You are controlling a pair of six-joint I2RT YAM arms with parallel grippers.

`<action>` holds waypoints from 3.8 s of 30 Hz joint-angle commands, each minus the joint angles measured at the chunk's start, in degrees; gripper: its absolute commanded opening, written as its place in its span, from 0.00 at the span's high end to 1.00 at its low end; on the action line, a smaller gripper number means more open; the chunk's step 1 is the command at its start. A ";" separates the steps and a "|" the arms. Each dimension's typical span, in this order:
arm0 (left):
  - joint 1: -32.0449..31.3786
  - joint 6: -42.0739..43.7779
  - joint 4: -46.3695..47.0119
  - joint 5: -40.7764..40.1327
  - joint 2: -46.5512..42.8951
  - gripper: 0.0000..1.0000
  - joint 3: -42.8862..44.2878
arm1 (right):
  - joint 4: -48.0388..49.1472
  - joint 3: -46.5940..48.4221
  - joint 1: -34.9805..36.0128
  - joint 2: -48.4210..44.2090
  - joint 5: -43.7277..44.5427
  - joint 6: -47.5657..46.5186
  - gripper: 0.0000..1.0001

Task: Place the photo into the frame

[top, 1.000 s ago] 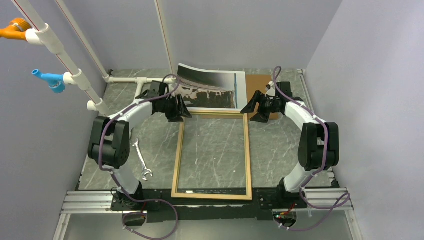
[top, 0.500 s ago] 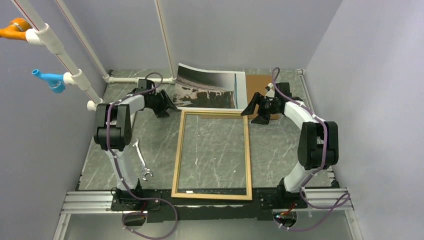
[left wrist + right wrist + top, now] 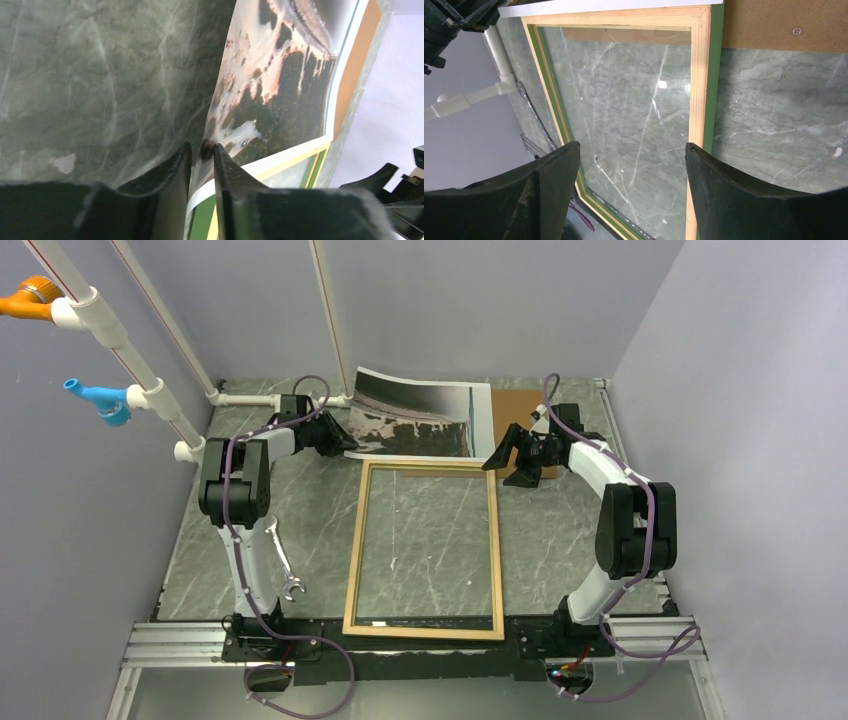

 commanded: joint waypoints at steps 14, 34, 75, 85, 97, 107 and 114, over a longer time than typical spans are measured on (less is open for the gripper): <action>-2.79 -2.62 0.82 6.41 -16.09 1.00 -3.56 | -1.62 10.14 4.39 -10.89 6.75 -7.32 0.00; -12.39 -13.92 -16.52 -3.80 -42.27 1.00 -11.96 | 15.60 0.84 29.89 -31.15 23.41 -33.38 0.00; -12.39 -17.16 -16.23 -1.75 -47.88 1.00 -14.17 | 30.06 0.08 59.45 -6.94 67.36 -38.07 0.59; -12.40 -16.08 -15.48 -2.57 -49.53 0.64 -14.62 | 29.00 0.87 59.43 -7.34 66.68 -37.50 0.91; -12.42 -12.98 -15.29 -5.19 -53.28 0.05 -12.83 | 23.79 4.55 59.34 -8.92 66.90 -36.36 1.00; -12.41 -2.94 -20.79 -11.32 -58.19 0.02 -4.87 | 14.13 12.52 59.11 -12.83 62.06 -33.67 1.00; -12.41 2.25 -20.81 -16.71 -64.86 0.00 -4.85 | 3.35 23.07 59.06 -16.18 50.50 -31.15 1.00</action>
